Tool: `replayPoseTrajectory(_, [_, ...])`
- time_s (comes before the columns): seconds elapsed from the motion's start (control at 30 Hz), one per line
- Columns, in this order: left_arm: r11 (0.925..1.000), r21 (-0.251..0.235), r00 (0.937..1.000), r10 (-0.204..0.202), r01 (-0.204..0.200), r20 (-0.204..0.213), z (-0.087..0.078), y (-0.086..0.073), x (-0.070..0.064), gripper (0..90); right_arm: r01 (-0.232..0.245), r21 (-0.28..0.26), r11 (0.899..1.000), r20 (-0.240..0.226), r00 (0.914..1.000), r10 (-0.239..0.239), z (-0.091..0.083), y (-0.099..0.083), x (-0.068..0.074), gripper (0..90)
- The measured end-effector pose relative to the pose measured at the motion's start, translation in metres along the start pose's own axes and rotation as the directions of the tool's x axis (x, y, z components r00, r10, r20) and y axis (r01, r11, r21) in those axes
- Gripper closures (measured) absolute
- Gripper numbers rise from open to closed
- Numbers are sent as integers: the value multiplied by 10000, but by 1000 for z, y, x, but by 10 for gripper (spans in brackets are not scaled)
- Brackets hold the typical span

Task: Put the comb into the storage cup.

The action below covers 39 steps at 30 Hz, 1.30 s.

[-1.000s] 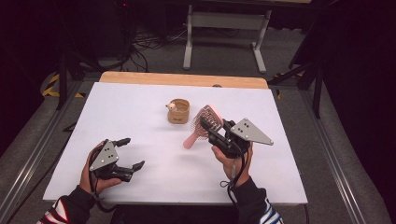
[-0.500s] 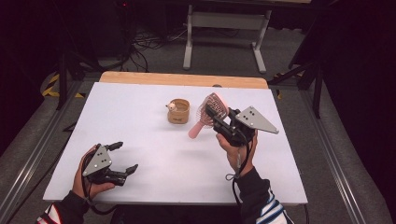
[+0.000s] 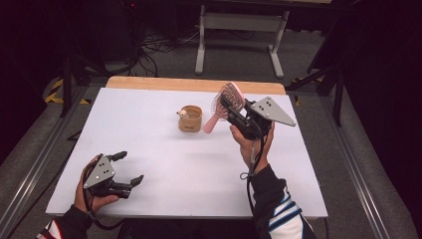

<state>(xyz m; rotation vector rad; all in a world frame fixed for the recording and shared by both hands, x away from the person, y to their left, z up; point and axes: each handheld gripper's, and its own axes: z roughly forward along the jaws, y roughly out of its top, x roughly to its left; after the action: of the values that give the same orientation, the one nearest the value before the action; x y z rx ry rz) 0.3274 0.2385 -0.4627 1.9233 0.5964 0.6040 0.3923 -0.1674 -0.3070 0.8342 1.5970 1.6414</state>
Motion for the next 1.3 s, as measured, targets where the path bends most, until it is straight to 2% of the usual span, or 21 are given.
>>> replayPoseTrajectory(0.27, [10000, 3, 10000, 6, -6, -34, 0, 0, 0, 64, 22, -90, 10000, 176, 9998, -21, 17, 9, -4, 636])
replayPoseTrajectory(0.47, [10000, 27, 10000, 36, -36, -14, 0, 0, 0, 63, -162, -65, 9998, 202, 9997, 163, 27, 11, -6, 636])
replayPoseTrajectory(0.8, [10000, -34, 10000, 75, -75, 48, -1, 1, 0, 60, 34, -94, 9999, 232, 9997, -32, 43, 19, -3, 636])
replayPoseTrajectory(1.07, [9999, -170, 9999, -12, 15, 143, -2, 1, 1, 59, 323, -31, 9995, 562, 9979, -320, 63, 24, -2, 636])
replayPoseTrajectory(1.17, [9998, -169, 9998, 68, -65, 165, -2, 1, 1, 59, 390, 58, 9992, 537, 9978, -393, 69, 23, 0, 636])
replayPoseTrajectory(1.3, [9999, -154, 9998, 34, -30, 216, -1, 1, 1, 57, 293, 68, 9995, 539, 9981, -296, 75, 21, 2, 636])
